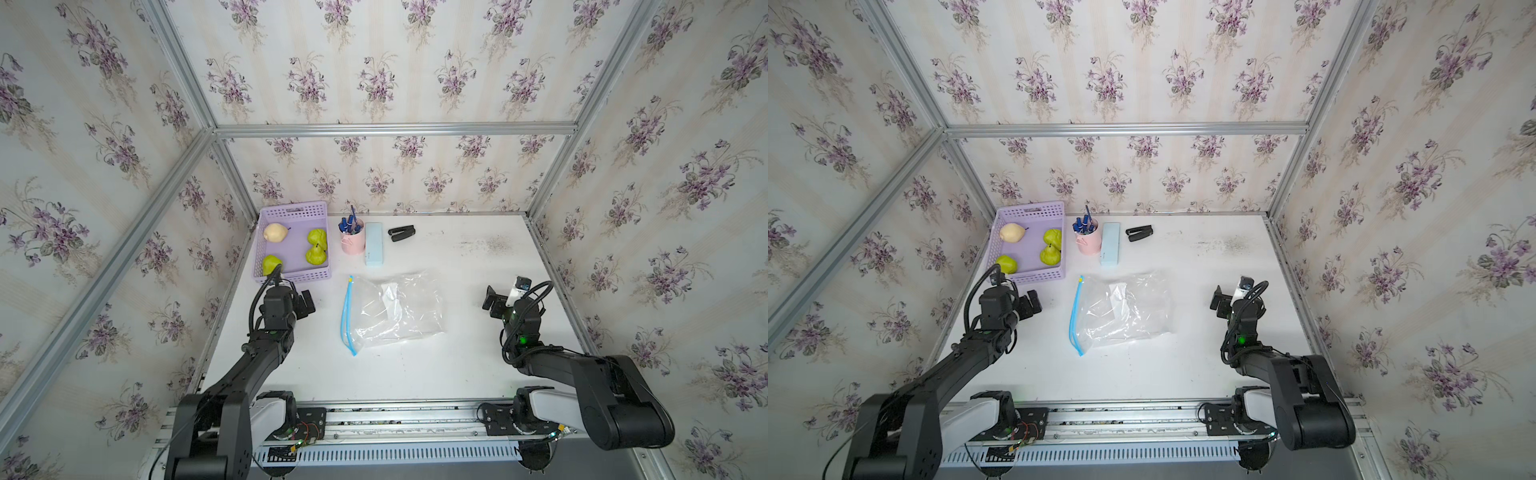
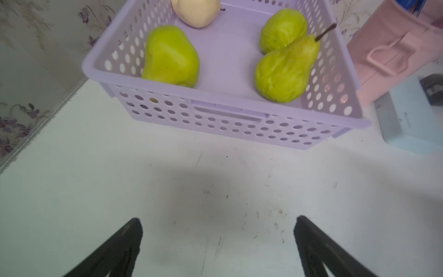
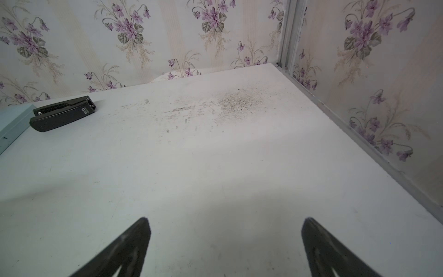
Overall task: Open the zip-top bag and take out the pear
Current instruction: Reset both arms
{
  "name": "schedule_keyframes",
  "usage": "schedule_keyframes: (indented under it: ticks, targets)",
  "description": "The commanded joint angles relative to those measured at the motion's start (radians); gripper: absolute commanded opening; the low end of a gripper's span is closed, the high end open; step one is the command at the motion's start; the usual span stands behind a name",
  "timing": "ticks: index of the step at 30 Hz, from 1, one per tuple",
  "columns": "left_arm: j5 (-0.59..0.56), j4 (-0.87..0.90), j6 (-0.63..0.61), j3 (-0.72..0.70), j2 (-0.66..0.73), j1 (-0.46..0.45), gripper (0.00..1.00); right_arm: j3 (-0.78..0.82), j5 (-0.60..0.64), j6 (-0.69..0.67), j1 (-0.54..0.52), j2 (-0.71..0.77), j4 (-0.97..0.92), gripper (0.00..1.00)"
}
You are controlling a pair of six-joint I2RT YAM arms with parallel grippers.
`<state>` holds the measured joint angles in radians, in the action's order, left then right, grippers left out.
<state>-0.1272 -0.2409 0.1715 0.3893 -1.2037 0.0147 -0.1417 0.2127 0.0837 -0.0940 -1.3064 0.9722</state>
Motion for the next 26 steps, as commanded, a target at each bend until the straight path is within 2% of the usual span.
schedule_keyframes:
  ticks: [1,2,3,4,5,6,7,9,10,11,12,14,16,18,20,26]
  targets:
    - [-0.106,-0.308,-0.126,0.050,-0.108,-0.049,1.00,-0.003,-0.024,-0.068,0.015,-0.106,0.336,1.00]
    - [-0.128,-0.307,-0.149,0.077,-0.149,-0.062,1.00,0.001,-0.046,-0.063,0.020,-0.175,0.399,1.00]
    - [-0.095,-0.350,-0.162,0.080,-0.196,-0.059,1.00,0.010,-0.045,-0.075,0.021,-0.255,0.516,1.00]
    - [-0.066,-0.416,-0.190,0.075,-0.263,-0.060,1.00,-0.005,-0.041,-0.077,0.022,-0.275,0.544,1.00]
    - [-0.013,-0.412,-0.196,0.082,-0.283,-0.058,1.00,-0.060,-0.046,-0.052,0.028,-0.202,0.305,1.00]
    - [0.010,-0.412,-0.184,0.077,-0.287,-0.042,1.00,-0.069,-0.050,-0.034,0.041,-0.222,0.300,1.00]
    - [0.014,-0.472,-0.185,0.056,-0.296,-0.033,1.00,-0.045,-0.049,-0.041,0.048,-0.262,0.432,1.00]
    - [0.020,-0.424,-0.177,0.072,-0.290,-0.032,1.00,-0.068,-0.051,-0.023,0.049,-0.218,0.293,1.00]
    - [0.018,-0.452,-0.182,0.063,-0.294,-0.031,1.00,-0.047,-0.051,-0.035,0.048,-0.248,0.399,1.00]
    - [0.020,-0.437,-0.178,0.067,-0.291,-0.031,1.00,-0.048,-0.052,-0.037,0.048,-0.244,0.410,1.00]
    - [0.021,-0.430,-0.179,0.070,-0.291,-0.030,1.00,-0.067,-0.051,-0.026,0.048,-0.215,0.303,1.00]
    - [0.021,-0.436,-0.178,0.069,-0.291,-0.030,1.00,-0.039,-0.045,-0.040,0.048,-0.248,0.422,1.00]
    - [0.021,-0.438,-0.178,0.066,-0.290,-0.030,1.00,-0.028,-0.002,-0.011,0.048,-0.215,0.384,1.00]
    - [0.021,-0.439,-0.179,0.065,-0.290,-0.030,1.00,-0.028,0.000,-0.034,0.040,-0.245,0.437,1.00]
    - [0.021,-0.439,-0.178,0.066,-0.290,-0.030,1.00,-0.052,0.011,-0.021,0.036,-0.230,0.365,1.00]
    - [0.023,-0.441,-0.179,0.063,-0.287,-0.030,1.00,-0.034,0.027,-0.025,0.034,-0.236,0.411,1.00]
